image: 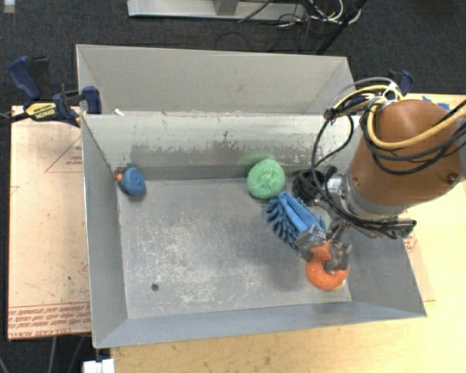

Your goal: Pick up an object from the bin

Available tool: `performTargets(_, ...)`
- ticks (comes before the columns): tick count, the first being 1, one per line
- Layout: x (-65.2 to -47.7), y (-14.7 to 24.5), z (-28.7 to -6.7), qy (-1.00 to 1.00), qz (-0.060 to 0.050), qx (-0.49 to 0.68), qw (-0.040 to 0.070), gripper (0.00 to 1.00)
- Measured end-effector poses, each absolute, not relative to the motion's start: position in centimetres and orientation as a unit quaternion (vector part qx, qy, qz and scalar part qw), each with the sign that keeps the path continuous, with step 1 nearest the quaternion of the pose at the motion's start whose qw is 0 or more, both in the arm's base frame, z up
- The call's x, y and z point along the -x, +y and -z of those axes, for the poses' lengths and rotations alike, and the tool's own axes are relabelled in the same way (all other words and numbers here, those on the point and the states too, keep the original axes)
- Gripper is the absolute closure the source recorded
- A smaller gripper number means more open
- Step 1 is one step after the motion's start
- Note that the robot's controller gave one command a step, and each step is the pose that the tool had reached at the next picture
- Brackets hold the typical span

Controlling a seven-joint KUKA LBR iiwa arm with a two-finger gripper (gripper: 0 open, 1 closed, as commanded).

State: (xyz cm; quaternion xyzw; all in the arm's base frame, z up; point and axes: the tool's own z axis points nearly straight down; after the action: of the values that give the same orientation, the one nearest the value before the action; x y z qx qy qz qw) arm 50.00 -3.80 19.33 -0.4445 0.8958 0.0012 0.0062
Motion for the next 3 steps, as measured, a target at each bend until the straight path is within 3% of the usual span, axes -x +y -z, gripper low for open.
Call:
performTargets(1,-50.0,-3.8,-19.3,0.896,-0.001,0.444,0.006,1.00)
performTargets(2,-50.1,-3.8,-34.7,0.875,0.000,0.484,0.010,1.00)
performTargets(3,-50.1,-3.8,-34.6,0.875,-0.001,0.484,0.009,1.00)
